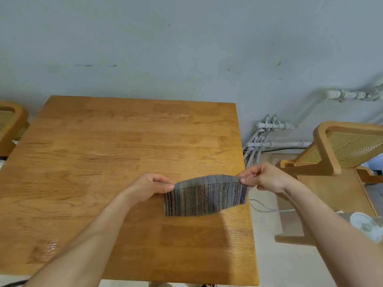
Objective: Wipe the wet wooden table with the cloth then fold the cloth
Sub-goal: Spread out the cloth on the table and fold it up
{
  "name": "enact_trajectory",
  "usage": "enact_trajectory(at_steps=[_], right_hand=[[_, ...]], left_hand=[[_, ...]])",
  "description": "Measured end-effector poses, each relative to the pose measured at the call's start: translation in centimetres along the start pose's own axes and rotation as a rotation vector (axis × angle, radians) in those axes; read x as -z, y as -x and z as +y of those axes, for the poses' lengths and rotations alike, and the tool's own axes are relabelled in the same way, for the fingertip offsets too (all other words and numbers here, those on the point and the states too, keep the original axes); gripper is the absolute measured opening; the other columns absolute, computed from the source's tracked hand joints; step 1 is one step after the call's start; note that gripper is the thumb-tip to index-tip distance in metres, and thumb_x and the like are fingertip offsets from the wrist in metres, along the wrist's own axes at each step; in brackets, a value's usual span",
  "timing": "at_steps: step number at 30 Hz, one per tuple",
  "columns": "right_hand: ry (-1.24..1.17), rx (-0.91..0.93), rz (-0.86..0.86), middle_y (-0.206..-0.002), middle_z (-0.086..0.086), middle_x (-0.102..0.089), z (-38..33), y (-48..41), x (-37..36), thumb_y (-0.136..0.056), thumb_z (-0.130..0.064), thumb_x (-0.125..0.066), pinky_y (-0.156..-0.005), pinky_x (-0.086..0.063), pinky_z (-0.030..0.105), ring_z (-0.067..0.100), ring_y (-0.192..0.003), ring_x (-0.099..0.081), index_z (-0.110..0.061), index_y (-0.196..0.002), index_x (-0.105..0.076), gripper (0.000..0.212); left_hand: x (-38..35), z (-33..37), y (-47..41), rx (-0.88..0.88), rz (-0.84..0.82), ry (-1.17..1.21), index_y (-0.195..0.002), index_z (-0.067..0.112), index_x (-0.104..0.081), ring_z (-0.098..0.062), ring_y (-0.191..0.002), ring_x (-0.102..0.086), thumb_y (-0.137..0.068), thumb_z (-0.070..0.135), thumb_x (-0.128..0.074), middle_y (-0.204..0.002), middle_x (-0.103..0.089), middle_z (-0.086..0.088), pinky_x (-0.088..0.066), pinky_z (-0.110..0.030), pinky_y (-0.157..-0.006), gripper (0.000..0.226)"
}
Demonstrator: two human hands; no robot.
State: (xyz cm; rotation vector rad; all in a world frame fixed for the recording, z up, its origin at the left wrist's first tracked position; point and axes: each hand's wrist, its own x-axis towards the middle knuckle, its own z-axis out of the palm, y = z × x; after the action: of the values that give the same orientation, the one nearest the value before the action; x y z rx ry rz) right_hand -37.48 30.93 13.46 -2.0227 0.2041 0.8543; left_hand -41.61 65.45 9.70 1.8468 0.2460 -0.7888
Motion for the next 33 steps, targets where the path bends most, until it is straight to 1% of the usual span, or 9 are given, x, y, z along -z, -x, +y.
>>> enact_trajectory(at_steps=[2, 6, 12, 15, 21, 24, 27, 31, 33], right_hand=[[-0.123, 0.019, 0.033, -0.059, 0.000, -0.064, -0.5, 1.0, 0.9, -0.083, -0.003, -0.073, -0.043, -0.033, 0.013, 0.004, -0.048, -0.050, -0.004, -0.087, -0.072, 0.005], [-0.244, 0.090, 0.066, -0.058, 0.004, -0.063, -0.8, 2.8, 1.7, -0.080, -0.008, -0.073, -0.045, -0.033, 0.014, 0.001, -0.044, -0.047, -0.003, -0.088, -0.072, 0.009], [-0.620, 0.191, 0.101, -0.076, 0.007, -0.069, -0.6, 5.4, 2.6, -0.051, -0.039, -0.092, -0.065, -0.037, 0.026, 0.014, -0.065, -0.054, -0.011, -0.079, -0.075, 0.043], [-0.805, 0.091, 0.160, -0.073, 0.007, -0.066, -1.1, 6.3, 1.5, -0.083, -0.019, -0.071, -0.054, -0.043, 0.022, 0.013, -0.059, -0.054, -0.010, -0.083, -0.067, 0.009], [-0.669, 0.128, 0.408, -0.067, 0.010, -0.062, -4.3, 8.2, -2.6, -0.092, -0.011, -0.063, -0.055, -0.039, 0.027, 0.016, -0.053, -0.051, -0.008, -0.074, -0.064, 0.018], [-0.618, 0.266, 0.408, -0.068, 0.003, -0.066, -6.4, 9.5, -4.2, -0.086, -0.010, -0.071, -0.056, -0.042, 0.024, 0.012, -0.058, -0.058, -0.006, -0.086, -0.067, 0.006], [-0.630, 0.366, 0.381, -0.066, -0.004, -0.070, -7.9, 11.4, -4.6, -0.082, -0.001, -0.073, -0.061, -0.053, 0.025, 0.012, -0.064, -0.068, -0.008, -0.093, -0.065, 0.015], [-0.654, 0.416, 0.307, -0.079, 0.008, -0.075, -8.3, 13.8, -3.6, -0.081, 0.002, -0.073, -0.061, -0.053, 0.026, 0.020, -0.072, -0.072, -0.006, -0.097, -0.067, 0.018], [-0.636, 0.442, 0.305, -0.083, 0.012, -0.075, -8.4, 14.5, -3.4, -0.082, 0.003, -0.071, -0.065, -0.053, 0.024, 0.020, -0.075, -0.072, -0.006, -0.095, -0.070, 0.016]], left_hand=[[0.6, 0.2, 0.1, -0.003, 0.032, 0.258, -0.088, 0.017, -0.073, -0.017, -0.091, -0.066, -0.047, 0.047, -0.091, -0.094, -0.073, -0.003, -0.051, -0.033, -0.086, 0.054], [0.7, 3.0, 1.7, -0.118, 0.035, 0.594, -0.078, 0.004, -0.066, -0.019, -0.068, -0.065, -0.068, 0.008, -0.072, -0.077, -0.069, -0.012, -0.057, -0.026, -0.061, 0.013], [0.4, 7.4, 4.1, -0.206, 0.043, 0.544, -0.078, 0.009, -0.059, -0.013, -0.065, -0.059, -0.075, 0.017, -0.065, -0.069, -0.065, -0.002, -0.047, -0.025, -0.065, 0.010], [-0.7, 8.9, 4.6, -0.163, 0.049, 0.544, -0.081, 0.012, -0.061, -0.016, -0.069, -0.058, -0.076, 0.021, -0.068, -0.076, -0.066, -0.003, -0.045, -0.029, -0.067, 0.013], [-5.2, 12.0, 6.3, -0.206, 0.182, 0.542, -0.091, 0.019, -0.069, -0.013, -0.059, -0.053, -0.079, 0.018, -0.072, -0.078, -0.066, -0.003, -0.042, -0.018, -0.042, 0.012], [-7.6, 13.7, 7.8, -0.322, 0.023, 0.433, -0.096, 0.015, -0.070, -0.013, -0.061, -0.063, -0.081, -0.001, -0.069, -0.076, -0.067, -0.005, -0.054, -0.021, -0.059, 0.022], [-9.1, 15.2, 9.2, -0.434, -0.022, 0.280, -0.107, 0.010, -0.065, -0.014, -0.074, -0.070, -0.078, -0.017, -0.063, -0.088, -0.069, -0.012, -0.056, -0.024, -0.074, 0.040], [-9.3, 16.5, 10.5, -0.537, 0.171, 0.185, -0.097, 0.012, -0.069, -0.011, -0.059, -0.065, -0.086, 0.000, -0.065, -0.074, -0.069, -0.008, -0.050, -0.019, -0.055, 0.017], [-9.1, 16.8, 10.7, -0.635, 0.320, -0.019, -0.089, 0.020, -0.074, -0.008, -0.061, -0.059, -0.082, 0.012, -0.073, -0.072, -0.069, 0.001, -0.047, -0.021, -0.058, 0.011]])
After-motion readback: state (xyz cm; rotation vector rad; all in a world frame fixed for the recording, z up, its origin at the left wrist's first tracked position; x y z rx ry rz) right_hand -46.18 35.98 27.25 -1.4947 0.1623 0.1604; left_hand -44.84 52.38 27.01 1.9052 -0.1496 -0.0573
